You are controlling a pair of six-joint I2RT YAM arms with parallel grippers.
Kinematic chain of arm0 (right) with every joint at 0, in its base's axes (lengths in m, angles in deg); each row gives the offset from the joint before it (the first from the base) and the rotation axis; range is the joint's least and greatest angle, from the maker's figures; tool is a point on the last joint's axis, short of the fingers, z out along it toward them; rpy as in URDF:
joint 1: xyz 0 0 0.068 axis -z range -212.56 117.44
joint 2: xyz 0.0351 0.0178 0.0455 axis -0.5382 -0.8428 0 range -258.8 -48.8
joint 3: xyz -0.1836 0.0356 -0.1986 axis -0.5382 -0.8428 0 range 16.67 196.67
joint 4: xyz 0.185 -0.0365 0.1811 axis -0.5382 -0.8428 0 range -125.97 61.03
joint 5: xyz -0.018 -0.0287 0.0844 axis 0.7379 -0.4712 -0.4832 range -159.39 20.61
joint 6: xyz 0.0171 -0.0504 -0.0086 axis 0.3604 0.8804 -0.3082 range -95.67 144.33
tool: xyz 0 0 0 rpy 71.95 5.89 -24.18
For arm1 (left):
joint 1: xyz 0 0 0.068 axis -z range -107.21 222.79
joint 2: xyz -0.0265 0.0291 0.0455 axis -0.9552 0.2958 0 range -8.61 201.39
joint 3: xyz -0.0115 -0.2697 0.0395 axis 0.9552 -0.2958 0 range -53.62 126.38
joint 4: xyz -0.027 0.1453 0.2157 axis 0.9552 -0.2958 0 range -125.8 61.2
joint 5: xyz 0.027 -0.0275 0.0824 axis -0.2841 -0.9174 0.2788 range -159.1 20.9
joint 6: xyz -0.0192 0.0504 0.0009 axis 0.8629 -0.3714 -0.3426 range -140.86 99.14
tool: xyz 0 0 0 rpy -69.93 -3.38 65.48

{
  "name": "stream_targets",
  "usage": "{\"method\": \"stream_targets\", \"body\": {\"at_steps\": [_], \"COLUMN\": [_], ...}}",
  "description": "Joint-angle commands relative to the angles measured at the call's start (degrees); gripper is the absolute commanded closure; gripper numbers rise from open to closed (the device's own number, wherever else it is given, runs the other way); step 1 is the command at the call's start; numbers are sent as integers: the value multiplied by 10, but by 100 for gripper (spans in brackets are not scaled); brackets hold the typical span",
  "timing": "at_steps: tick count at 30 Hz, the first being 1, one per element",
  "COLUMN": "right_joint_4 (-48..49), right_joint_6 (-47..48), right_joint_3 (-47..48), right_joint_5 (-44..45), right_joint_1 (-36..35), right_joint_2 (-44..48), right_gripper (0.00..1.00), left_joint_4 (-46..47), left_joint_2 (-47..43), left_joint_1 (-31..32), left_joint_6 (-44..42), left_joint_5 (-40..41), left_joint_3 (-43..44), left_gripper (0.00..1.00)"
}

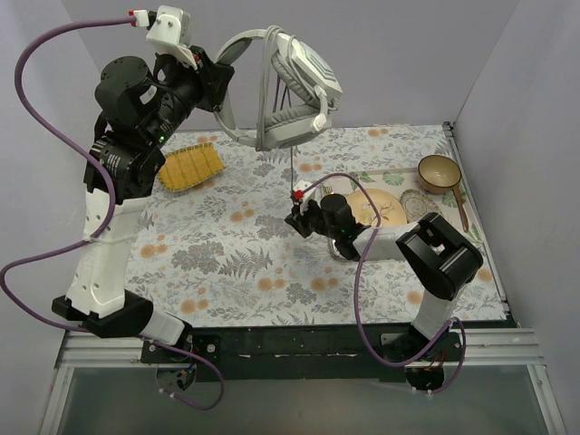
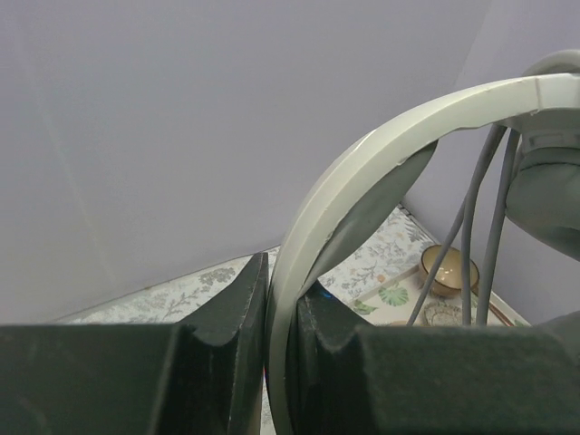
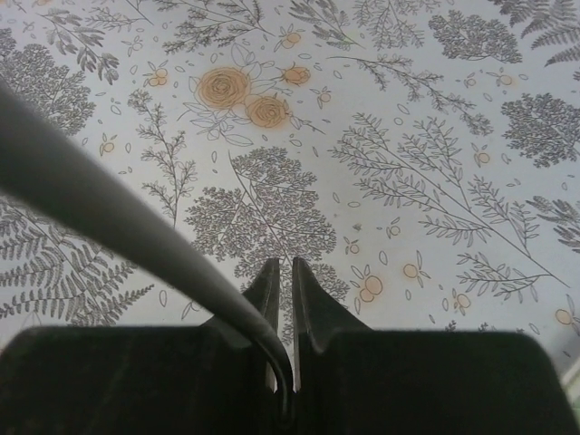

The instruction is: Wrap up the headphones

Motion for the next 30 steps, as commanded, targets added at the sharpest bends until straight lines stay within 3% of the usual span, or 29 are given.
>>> {"method": "stream_targets", "body": {"at_steps": [1, 5, 9, 14, 19, 21, 26, 30], "right_joint_4": [-60, -151, -236, -349, -459, -497, -563, -558], "right_joint_6": [-21, -12, 30, 107, 106, 108, 125, 147], "right_joint_3": [43, 91, 125, 146, 156, 171, 196, 230], "right_joint_5": [-8, -15, -2, 41, 66, 122, 266, 296], "right_joint_1": [-42, -99, -168, -259, -281, -282, -279, -258], "right_joint_2": [-8, -29, -31, 11, 93, 130, 230, 289], "right_gripper": [99, 99, 99, 99, 99, 99, 99, 99], "left_joint_4": [48, 74, 144, 309, 554, 634, 727, 750], "left_joint_2": [-13, 2, 22, 51, 87, 97, 104, 94], "left_joint_1": [-12, -47, -72, -114, -138, -138, -138, -138], "left_joint_6": [74, 106, 85, -89, -286, -366, -477, -527], "left_joint_5": [118, 154, 199, 316, 366, 369, 348, 318], "left_joint_3": [23, -1, -50, -175, -333, -376, -484, -545], "left_gripper": [100, 100, 100, 100, 100, 100, 100, 100]}}
